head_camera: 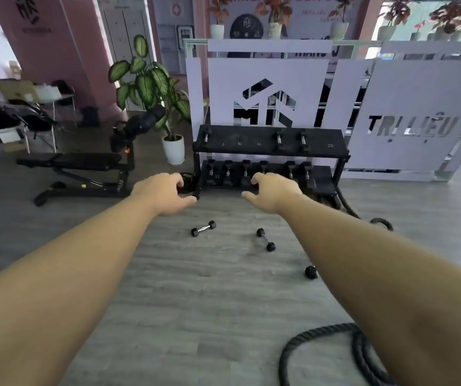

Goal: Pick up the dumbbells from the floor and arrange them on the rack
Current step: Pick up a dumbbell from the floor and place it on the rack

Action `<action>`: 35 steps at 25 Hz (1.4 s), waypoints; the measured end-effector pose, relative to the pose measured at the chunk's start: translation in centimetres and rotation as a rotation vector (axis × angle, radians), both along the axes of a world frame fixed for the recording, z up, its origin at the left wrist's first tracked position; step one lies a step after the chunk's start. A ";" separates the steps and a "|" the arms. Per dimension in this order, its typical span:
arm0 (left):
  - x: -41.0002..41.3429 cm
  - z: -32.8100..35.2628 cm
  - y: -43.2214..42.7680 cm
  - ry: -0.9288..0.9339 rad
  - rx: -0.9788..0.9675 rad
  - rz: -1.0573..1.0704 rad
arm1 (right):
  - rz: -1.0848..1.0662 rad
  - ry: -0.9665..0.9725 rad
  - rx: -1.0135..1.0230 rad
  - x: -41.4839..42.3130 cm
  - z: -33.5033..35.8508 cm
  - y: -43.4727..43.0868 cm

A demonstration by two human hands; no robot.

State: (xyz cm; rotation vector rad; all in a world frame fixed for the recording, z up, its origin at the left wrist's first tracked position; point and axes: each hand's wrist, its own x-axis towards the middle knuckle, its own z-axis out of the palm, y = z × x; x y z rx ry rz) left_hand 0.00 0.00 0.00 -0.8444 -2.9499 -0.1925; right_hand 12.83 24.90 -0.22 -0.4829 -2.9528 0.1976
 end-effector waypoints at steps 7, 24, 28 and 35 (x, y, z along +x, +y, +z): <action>-13.5 -3.7 0.1 -0.144 0.034 0.039 | 0.013 -0.092 -0.017 -15.2 -2.6 -2.5; -42.0 -10.7 10.2 -0.199 -0.120 0.166 | 0.136 -0.318 0.020 -46.7 -11.1 14.2; -48.4 -12.9 12.2 -0.251 -0.134 0.200 | 0.127 -0.367 0.007 -53.7 -13.1 18.0; -64.7 -19.6 18.1 -0.355 -0.092 0.188 | 0.143 -0.441 -0.050 -69.2 -19.3 20.2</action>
